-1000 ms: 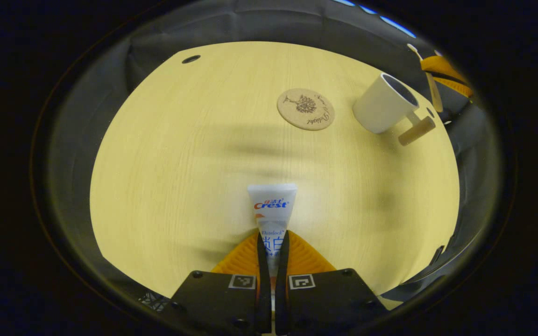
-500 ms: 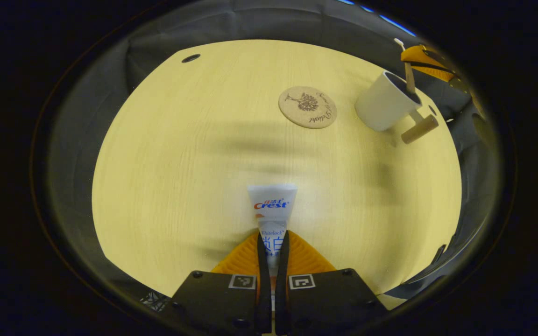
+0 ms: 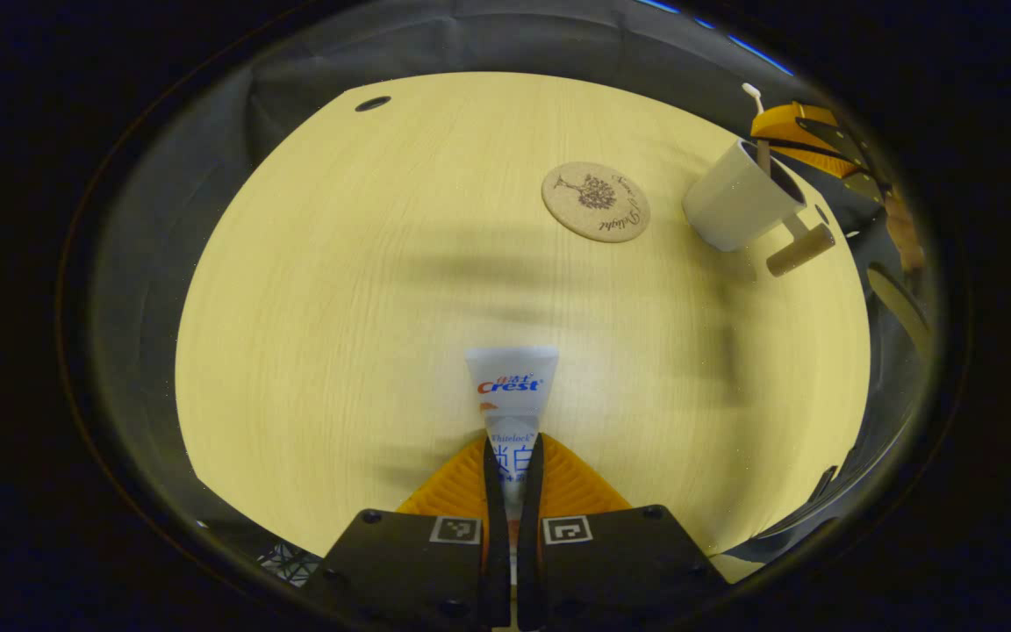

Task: Put the toothbrush and toothpaste on the desktop into the cup, then pick up the cup and place it on the coaster on the desktop.

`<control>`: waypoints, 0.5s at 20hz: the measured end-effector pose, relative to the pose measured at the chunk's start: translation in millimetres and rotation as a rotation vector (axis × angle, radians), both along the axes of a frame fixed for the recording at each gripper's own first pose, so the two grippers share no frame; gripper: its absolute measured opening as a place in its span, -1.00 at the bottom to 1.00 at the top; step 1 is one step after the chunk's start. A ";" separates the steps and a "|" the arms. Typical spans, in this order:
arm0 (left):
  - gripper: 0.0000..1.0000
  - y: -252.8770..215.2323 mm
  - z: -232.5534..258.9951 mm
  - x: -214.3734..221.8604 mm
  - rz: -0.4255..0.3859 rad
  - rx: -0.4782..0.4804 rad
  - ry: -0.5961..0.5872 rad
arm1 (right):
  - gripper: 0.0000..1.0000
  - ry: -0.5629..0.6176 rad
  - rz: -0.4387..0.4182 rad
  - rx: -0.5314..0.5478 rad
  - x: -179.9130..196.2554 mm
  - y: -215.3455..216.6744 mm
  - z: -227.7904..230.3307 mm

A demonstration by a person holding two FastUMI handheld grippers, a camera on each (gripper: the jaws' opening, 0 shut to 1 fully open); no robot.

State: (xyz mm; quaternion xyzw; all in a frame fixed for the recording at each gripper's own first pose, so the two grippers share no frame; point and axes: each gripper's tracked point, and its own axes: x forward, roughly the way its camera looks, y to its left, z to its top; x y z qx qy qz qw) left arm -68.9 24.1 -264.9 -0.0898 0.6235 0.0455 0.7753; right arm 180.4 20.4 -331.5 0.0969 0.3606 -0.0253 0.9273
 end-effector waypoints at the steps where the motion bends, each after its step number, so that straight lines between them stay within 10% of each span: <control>1: -0.77 3.3 3.8 -2.1 0.003 -0.001 0.001 | -0.91 -0.007 -0.004 0.002 -1.3 -1.0 -0.1; 10: -0.77 8.3 4.2 -5.3 0.011 -0.005 -0.001 | -0.92 -0.037 0.019 -0.015 -19.9 2.1 3.3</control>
